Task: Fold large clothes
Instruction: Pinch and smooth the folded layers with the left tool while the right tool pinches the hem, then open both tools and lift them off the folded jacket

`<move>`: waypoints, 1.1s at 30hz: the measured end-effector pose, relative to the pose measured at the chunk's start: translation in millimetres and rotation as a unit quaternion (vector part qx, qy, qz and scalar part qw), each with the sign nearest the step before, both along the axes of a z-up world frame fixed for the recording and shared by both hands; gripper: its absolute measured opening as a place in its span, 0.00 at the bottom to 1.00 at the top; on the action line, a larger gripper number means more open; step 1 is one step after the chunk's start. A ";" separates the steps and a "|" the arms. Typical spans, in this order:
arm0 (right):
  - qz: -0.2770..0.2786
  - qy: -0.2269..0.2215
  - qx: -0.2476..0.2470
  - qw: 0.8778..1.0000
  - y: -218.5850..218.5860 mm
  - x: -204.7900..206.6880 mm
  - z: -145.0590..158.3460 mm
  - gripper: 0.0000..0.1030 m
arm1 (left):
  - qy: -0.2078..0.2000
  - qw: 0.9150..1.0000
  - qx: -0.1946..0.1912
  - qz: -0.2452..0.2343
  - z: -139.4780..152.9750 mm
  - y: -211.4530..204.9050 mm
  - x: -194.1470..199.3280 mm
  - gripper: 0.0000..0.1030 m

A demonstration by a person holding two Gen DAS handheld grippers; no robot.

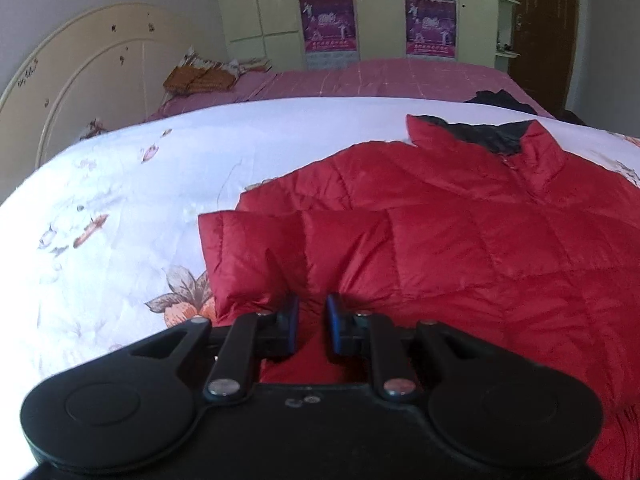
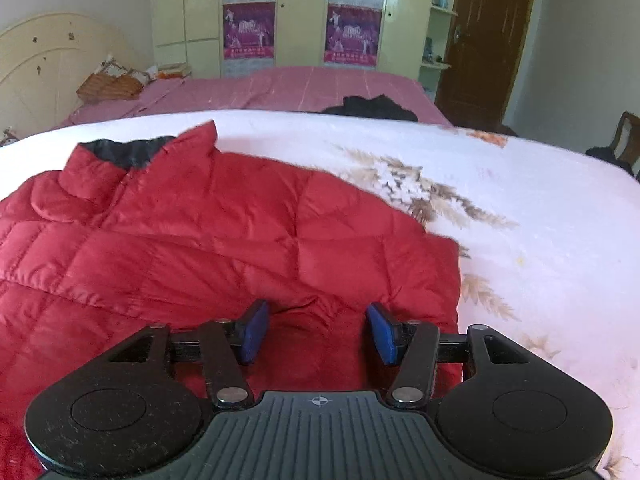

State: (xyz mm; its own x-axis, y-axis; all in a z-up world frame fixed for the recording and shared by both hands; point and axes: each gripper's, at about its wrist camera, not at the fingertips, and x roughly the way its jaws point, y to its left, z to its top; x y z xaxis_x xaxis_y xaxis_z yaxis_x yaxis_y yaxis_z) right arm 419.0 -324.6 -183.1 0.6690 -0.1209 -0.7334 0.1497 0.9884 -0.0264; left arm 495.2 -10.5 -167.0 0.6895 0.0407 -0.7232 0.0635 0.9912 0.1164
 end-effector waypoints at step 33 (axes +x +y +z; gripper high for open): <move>0.035 0.023 0.029 0.999 4.6 -52.4 20.4 0.52 | 0.011 1.000 0.009 -0.002 18.9 -11.7 -60.9 0.20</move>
